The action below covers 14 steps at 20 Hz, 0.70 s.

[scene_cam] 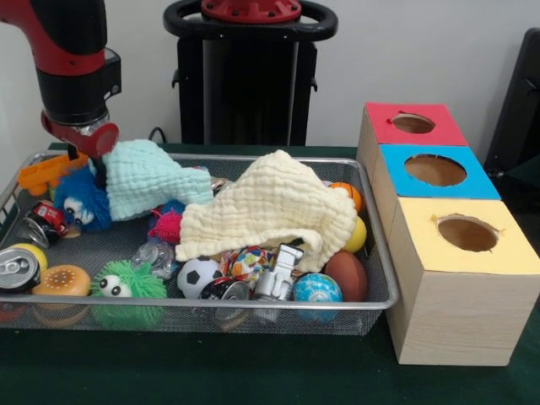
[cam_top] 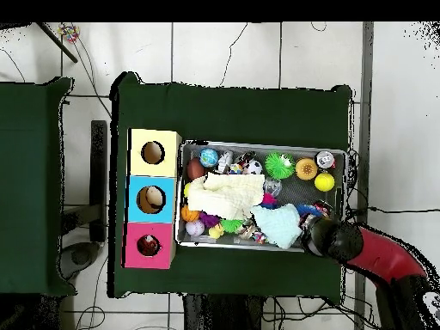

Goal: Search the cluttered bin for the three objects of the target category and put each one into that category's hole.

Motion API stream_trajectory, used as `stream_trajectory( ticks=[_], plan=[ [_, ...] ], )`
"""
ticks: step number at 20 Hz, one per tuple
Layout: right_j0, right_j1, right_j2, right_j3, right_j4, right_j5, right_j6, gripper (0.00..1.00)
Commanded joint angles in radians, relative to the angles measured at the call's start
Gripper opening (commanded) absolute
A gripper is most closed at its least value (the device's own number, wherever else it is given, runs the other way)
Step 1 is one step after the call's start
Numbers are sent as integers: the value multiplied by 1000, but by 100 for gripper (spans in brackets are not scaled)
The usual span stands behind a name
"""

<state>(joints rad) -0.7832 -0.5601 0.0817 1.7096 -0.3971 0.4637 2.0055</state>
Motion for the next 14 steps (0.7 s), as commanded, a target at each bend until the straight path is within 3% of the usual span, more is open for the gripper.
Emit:
stream_trajectory(
  ticks=[1,5,14],
  plan=[
    [-50,28,-8,-40,-148,-36,-117,100],
    [-58,15,35,-45,-135,-71,-88,100],
    [-8,-14,92,-44,-40,19,-32,100]
  ],
)
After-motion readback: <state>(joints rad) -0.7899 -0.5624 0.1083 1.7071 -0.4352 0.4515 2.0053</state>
